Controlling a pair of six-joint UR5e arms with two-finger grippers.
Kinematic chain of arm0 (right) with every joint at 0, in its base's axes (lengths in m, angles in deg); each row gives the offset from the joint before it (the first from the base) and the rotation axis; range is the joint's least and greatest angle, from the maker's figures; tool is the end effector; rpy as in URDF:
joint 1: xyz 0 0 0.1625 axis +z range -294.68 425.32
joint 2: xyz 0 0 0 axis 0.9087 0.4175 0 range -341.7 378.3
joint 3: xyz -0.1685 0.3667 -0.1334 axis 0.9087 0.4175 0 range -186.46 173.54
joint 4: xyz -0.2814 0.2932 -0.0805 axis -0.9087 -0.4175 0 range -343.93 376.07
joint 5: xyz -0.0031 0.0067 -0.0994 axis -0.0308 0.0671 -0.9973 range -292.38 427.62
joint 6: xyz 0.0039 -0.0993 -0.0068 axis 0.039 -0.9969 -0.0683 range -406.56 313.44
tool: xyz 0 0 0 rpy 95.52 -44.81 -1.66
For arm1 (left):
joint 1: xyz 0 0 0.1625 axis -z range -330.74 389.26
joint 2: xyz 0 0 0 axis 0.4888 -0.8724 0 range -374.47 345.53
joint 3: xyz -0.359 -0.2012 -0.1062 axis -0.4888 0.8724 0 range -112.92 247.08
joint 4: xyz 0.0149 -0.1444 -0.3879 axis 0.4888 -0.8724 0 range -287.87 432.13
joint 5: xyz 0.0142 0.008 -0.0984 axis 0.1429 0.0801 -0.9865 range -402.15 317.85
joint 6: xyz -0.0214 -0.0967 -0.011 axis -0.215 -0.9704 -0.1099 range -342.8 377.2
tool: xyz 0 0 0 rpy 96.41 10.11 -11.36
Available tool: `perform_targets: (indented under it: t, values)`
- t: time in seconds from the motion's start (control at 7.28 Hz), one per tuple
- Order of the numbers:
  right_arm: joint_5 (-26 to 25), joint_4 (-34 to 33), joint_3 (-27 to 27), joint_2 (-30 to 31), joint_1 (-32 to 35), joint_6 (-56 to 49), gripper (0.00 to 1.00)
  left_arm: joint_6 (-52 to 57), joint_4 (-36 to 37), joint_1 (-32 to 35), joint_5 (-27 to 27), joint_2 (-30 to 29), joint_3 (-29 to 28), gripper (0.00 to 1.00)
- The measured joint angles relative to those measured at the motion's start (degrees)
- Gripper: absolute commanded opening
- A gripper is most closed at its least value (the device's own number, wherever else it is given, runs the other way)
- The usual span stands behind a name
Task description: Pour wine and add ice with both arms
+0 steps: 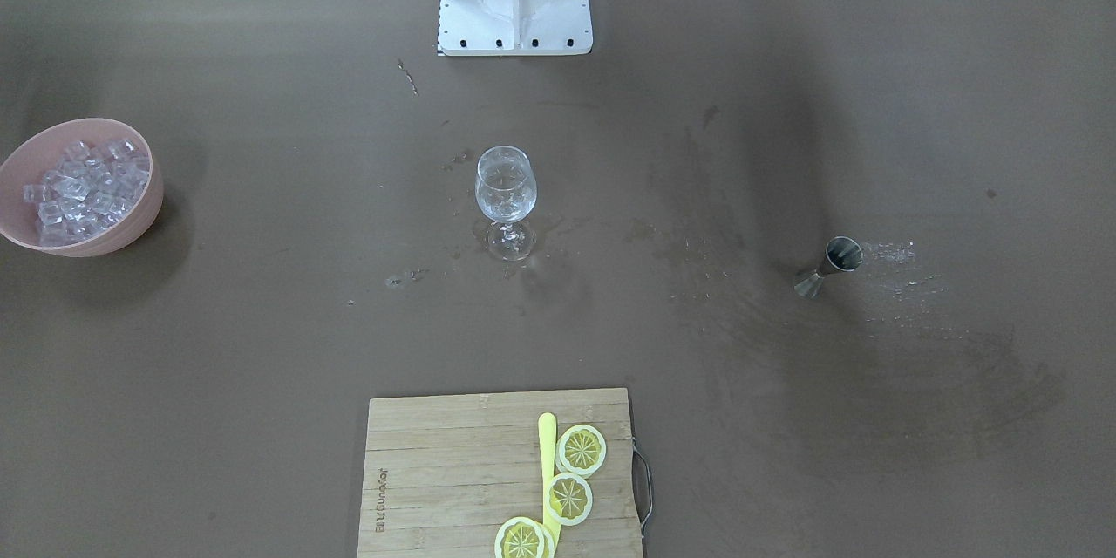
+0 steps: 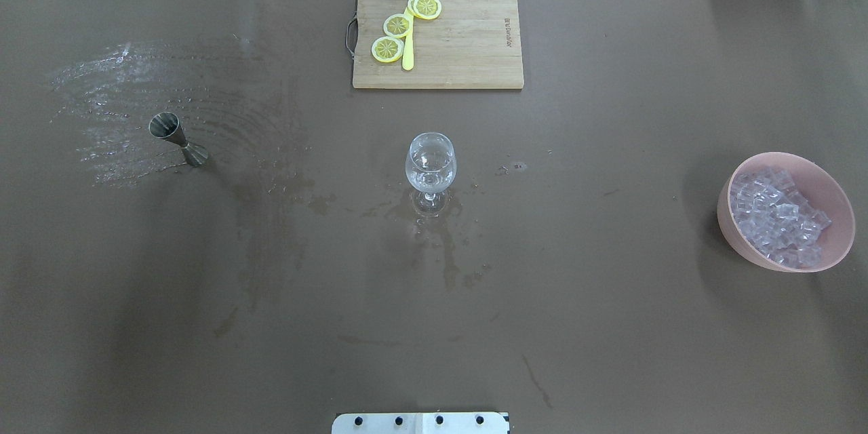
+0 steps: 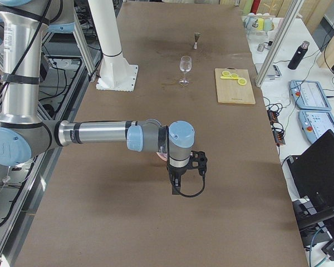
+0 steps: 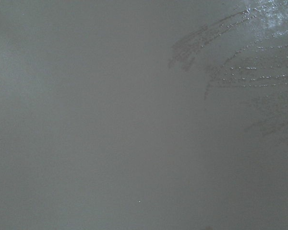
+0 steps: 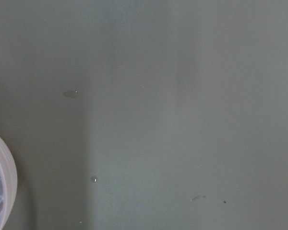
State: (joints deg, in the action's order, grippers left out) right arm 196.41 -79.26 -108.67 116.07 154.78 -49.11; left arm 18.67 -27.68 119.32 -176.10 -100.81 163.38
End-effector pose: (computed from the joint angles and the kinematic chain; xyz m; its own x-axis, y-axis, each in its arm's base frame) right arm 0.0668 -0.4327 0.6325 0.7783 -0.0422 0.6265 0.0443 0.9989 0.0123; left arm -0.0646 -0.4774 0.6171 0.7197 0.1740 -0.6721 -0.0176 0.9724 0.2328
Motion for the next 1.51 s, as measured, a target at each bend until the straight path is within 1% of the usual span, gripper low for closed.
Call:
perform_targets:
  t: [0.41, 0.69, 1.1, 1.37, 1.51]
  values:
    - [0.09, 0.04, -0.51, -0.06, -0.01, -0.10, 1.00, 0.02, -0.16, 0.06, 0.01, 0.40, 0.74, 0.98]
    - [0.31, 0.15, -1.23, -0.35, 0.00, -0.11, 1.00, 0.02, -0.30, 0.09, -0.01, 0.40, 2.61, 0.98]
    - [0.22, 1.34, -3.92, -2.74, -0.14, 0.28, 1.00, 0.08, -0.56, -0.18, -0.19, -0.46, 5.35, 0.98]
    - [0.19, 2.18, -4.17, -3.40, -0.29, 0.42, 1.00, 0.05, -0.87, -0.29, -0.32, -1.07, 5.46, 0.98]
    - [0.17, 2.30, -4.27, -3.49, -0.31, 0.27, 1.00, 0.06, -2.70, -0.34, -0.36, -1.33, 5.43, 0.98]
